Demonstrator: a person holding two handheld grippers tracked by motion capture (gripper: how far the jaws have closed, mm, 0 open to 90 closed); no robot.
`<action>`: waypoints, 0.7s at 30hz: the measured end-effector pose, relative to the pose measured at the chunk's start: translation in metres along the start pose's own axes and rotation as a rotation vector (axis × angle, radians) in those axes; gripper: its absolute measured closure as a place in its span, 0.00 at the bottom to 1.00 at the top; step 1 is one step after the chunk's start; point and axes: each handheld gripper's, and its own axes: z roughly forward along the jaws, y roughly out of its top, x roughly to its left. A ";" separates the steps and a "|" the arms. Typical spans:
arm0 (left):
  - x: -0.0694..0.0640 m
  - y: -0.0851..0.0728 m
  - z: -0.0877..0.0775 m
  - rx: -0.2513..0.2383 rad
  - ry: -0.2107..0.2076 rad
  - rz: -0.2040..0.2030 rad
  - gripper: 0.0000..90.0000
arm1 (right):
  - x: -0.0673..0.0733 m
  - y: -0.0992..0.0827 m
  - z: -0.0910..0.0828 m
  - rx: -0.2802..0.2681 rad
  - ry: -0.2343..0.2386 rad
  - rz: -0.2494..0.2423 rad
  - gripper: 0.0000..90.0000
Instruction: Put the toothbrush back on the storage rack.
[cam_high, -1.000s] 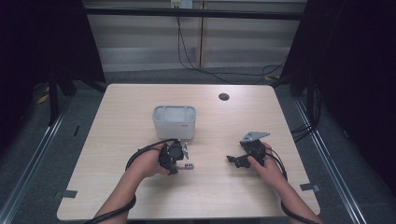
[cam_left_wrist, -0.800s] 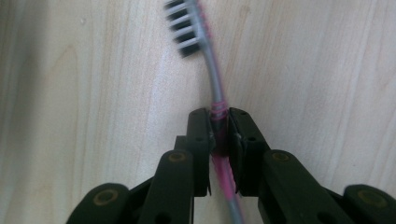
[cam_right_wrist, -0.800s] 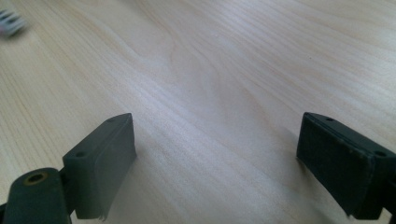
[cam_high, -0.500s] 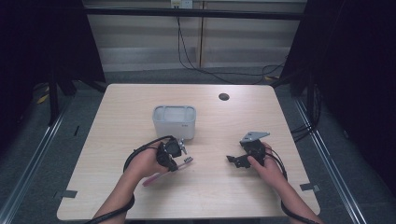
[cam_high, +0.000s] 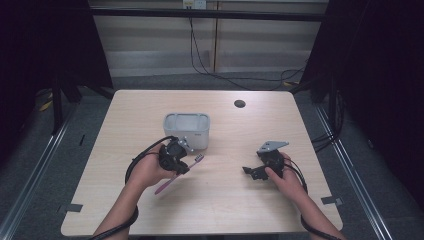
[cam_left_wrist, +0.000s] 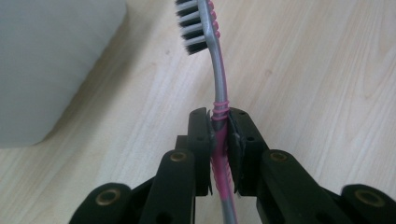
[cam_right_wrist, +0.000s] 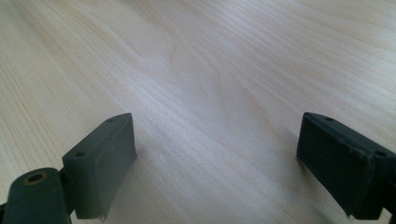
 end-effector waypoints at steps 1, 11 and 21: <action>0.001 0.000 -0.002 -0.008 0.004 0.000 0.89 | 0.000 0.000 0.000 0.000 0.000 -0.001 0.12; 0.006 -0.004 -0.021 -0.140 0.046 -0.058 0.89 | 0.000 0.000 0.000 0.000 0.000 0.000 0.12; 0.011 -0.008 -0.038 -0.254 0.095 -0.126 0.89 | 0.000 0.000 0.000 0.000 0.000 0.000 0.12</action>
